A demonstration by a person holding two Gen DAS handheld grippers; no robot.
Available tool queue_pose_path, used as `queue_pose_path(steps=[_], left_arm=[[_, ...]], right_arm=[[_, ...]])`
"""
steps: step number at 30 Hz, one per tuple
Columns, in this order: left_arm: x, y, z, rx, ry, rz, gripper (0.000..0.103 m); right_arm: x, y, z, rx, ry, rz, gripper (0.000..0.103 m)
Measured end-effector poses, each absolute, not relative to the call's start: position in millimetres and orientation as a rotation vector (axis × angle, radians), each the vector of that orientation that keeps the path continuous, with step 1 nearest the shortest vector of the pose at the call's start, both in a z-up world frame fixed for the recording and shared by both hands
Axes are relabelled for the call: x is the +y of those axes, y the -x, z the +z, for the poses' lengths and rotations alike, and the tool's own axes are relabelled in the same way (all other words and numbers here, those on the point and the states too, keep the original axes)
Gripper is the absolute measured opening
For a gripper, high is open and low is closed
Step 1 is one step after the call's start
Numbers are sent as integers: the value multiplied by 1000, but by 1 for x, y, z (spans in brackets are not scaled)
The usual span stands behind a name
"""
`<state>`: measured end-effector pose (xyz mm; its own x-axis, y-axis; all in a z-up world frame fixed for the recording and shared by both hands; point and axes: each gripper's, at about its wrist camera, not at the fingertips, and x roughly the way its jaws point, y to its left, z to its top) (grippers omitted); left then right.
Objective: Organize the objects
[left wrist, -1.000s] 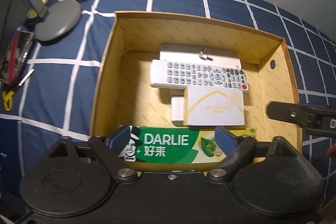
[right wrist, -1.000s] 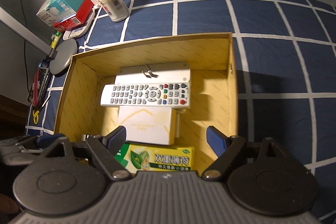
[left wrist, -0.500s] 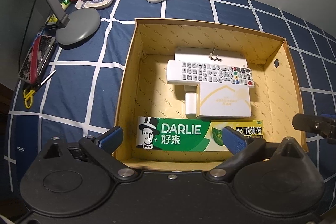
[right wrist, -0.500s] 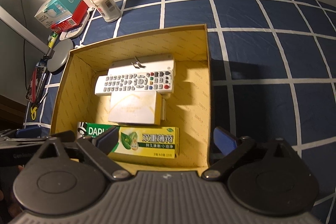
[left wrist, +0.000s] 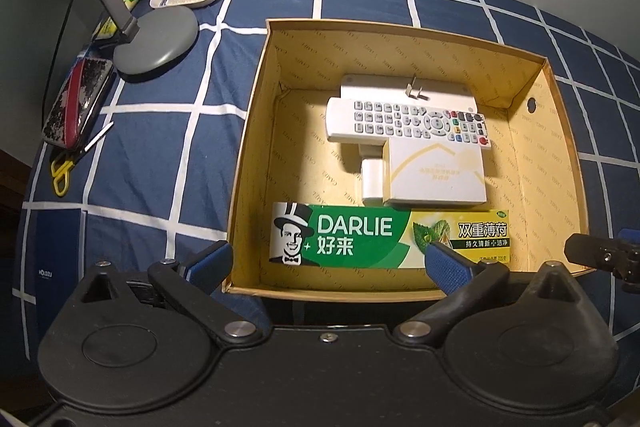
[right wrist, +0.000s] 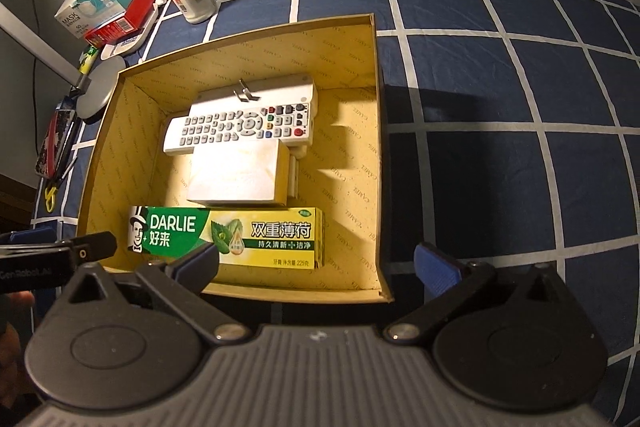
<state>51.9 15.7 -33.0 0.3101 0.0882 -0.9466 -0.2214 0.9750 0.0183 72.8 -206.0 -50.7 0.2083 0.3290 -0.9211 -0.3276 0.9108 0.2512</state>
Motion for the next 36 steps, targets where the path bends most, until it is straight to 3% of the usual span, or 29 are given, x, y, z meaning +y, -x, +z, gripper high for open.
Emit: queue_pose_path(steps=[36], left_arm=[[15, -48, -32, 1246, 97, 209, 103]], right_arm=[[-207, -63, -54, 1306, 27, 462, 103]])
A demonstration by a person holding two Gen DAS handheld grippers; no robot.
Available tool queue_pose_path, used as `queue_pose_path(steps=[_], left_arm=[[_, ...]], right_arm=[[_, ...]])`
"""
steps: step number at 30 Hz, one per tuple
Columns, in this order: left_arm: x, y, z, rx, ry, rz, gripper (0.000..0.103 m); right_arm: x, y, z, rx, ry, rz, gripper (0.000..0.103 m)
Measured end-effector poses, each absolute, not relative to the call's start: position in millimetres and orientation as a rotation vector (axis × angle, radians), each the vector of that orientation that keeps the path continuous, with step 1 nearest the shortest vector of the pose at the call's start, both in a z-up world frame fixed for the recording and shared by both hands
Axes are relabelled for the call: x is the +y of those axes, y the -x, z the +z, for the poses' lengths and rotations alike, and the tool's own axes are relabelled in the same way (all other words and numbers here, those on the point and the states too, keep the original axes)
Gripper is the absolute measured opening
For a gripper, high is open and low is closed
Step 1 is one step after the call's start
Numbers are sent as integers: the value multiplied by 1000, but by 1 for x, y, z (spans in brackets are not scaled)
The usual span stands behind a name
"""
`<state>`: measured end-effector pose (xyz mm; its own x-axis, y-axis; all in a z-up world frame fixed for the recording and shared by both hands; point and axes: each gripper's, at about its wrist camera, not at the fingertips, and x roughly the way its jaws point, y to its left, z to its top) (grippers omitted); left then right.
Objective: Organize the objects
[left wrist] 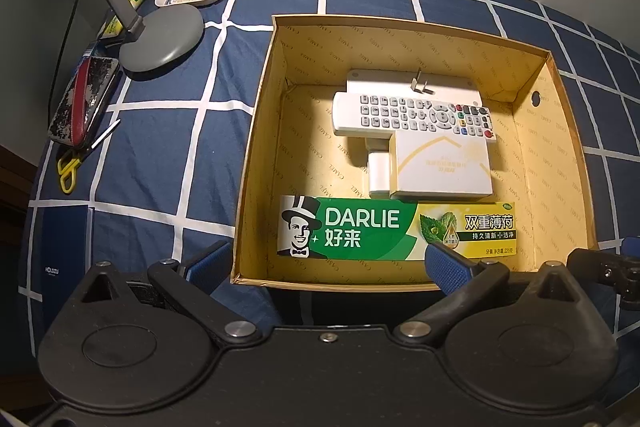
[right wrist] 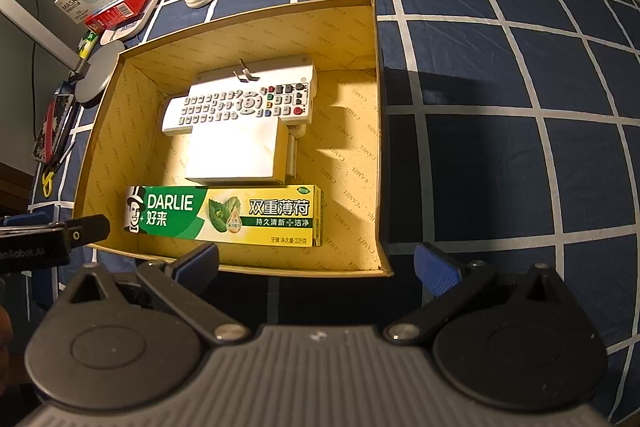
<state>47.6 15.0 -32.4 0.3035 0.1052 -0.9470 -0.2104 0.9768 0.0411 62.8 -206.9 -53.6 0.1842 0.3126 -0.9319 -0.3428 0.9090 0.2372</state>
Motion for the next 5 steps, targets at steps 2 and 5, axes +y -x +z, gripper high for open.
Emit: queue_pose_path(steps=[2, 5], left_arm=[[15, -48, -32, 1246, 94, 211, 103], [15, -48, -32, 1249, 94, 210, 103]], right_arm=[[-207, -63, -53, 1305, 26, 460, 103], [-207, -63, -53, 1304, 26, 460, 103]])
